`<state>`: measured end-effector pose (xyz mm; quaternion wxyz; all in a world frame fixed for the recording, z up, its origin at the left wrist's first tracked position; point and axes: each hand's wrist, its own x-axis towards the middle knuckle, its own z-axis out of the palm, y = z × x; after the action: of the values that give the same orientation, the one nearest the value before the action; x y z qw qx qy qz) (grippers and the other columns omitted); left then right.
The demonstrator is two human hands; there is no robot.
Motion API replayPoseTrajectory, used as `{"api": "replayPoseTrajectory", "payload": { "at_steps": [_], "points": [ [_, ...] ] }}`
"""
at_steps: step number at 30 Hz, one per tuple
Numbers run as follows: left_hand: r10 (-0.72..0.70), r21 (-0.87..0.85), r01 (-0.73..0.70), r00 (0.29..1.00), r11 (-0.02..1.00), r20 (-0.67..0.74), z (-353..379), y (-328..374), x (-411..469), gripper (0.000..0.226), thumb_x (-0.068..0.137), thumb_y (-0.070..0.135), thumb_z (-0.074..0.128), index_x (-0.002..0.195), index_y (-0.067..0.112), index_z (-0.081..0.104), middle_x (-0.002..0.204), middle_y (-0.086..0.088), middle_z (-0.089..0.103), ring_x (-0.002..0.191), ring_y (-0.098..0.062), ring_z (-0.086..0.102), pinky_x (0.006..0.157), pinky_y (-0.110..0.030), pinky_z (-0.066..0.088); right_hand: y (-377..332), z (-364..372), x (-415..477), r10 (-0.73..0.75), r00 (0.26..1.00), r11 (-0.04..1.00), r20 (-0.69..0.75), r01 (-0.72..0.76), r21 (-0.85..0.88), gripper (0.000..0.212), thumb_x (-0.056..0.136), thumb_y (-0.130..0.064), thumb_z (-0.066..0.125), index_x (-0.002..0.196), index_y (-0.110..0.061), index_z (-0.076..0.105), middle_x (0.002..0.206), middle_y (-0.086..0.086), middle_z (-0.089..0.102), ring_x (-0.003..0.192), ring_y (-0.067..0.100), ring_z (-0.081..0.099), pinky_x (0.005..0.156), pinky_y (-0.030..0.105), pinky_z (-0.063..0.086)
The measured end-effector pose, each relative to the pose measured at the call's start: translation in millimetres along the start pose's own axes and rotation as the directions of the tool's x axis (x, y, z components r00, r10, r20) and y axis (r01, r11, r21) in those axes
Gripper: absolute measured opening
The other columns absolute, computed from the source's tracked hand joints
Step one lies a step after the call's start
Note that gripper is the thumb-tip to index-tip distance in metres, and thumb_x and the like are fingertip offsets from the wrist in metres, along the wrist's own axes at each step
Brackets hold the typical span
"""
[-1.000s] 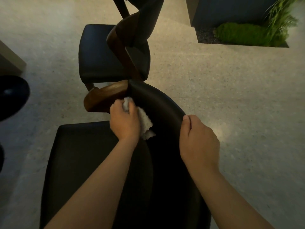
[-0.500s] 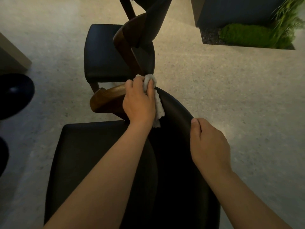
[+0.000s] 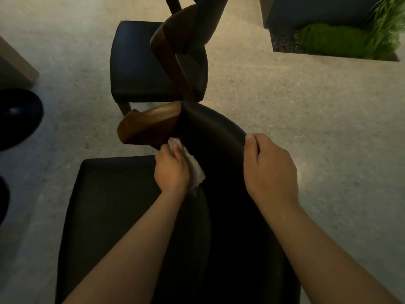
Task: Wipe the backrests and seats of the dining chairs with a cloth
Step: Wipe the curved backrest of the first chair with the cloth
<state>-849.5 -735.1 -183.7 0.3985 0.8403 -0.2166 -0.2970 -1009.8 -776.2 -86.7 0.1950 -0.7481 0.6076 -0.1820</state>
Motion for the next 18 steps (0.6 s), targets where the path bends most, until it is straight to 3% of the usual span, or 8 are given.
{"api": "replayPoseTrajectory", "payload": {
  "at_steps": [3,7,10,12,16,18],
  "points": [
    [-0.008,-0.14,0.012,1.0,0.99,0.027,-2.2,-5.3,-5.4,0.037,0.104,0.042,0.032,0.121,0.016,0.051,0.125,-0.006,0.049,0.095,-0.008,0.053,0.074,-0.023,0.038,-0.1,1.3,-0.2,-0.016,1.0,0.999,-0.021,0.015,-0.035,0.039,0.101,-0.045,0.026,0.091,-0.023,0.057,0.065,-0.012,0.051,0.055,0.004,0.05,0.05,0.019,0.036],
    [0.139,-0.391,-0.14,0.99,0.91,-0.03,6.7,1.3,-30.4,0.036,0.102,0.041,0.038,0.136,0.034,0.044,0.135,0.011,0.036,0.107,0.006,0.047,0.08,-0.013,0.038,-1.8,1.4,-1.2,-0.031,0.999,0.998,-0.014,0.03,-0.059,0.041,0.1,-0.047,0.025,0.096,-0.022,0.058,0.067,-0.013,0.052,0.057,0.003,0.05,0.052,0.019,0.037],
    [0.238,-0.415,-0.248,0.968,0.875,-0.078,12.8,-5.5,-36.2,0.039,0.1,0.036,0.047,0.138,0.044,0.041,0.129,0.026,0.038,0.113,0.017,0.043,0.082,-0.001,0.041,-1.9,1.1,-1.7,-0.04,0.999,0.996,-0.01,0.039,-0.074,0.042,0.101,-0.047,0.025,0.1,-0.022,0.059,0.069,-0.012,0.053,0.058,0.004,0.051,0.053,0.022,0.039],
    [0.259,-0.406,-0.275,0.961,0.871,-0.095,15.4,-12.2,-28.6,0.036,0.099,0.034,0.049,0.131,0.048,0.044,0.12,0.037,0.04,0.113,0.017,0.044,0.085,0.0,0.039,-2.1,1.2,-2.3,-0.046,0.999,0.996,-0.009,0.045,-0.079,0.042,0.101,-0.047,0.025,0.1,-0.022,0.058,0.068,-0.011,0.054,0.057,0.004,0.051,0.053,0.023,0.039],
    [0.177,-0.327,-0.211,0.976,0.921,-0.13,34.3,-14.4,-15.1,0.043,0.099,0.037,0.046,0.14,0.045,0.033,0.114,0.035,0.037,0.106,0.027,0.039,0.082,-0.005,0.036,-1.8,1.7,-2.3,-0.054,0.998,0.994,-0.021,0.052,-0.095,0.043,0.101,-0.047,0.024,0.099,-0.021,0.058,0.066,-0.011,0.052,0.056,0.004,0.049,0.051,0.024,0.037],
    [0.119,-0.342,-0.177,0.976,0.923,-0.184,44.5,-11.4,-16.0,0.035,0.099,0.037,0.045,0.131,0.049,0.036,0.113,0.036,0.039,0.103,0.031,0.038,0.078,-0.002,0.034,-1.6,1.8,-2.6,-0.058,0.998,0.994,-0.025,0.055,-0.099,0.042,0.101,-0.047,0.025,0.098,-0.021,0.058,0.066,-0.011,0.051,0.055,0.004,0.049,0.051,0.024,0.036]
  ]
}}
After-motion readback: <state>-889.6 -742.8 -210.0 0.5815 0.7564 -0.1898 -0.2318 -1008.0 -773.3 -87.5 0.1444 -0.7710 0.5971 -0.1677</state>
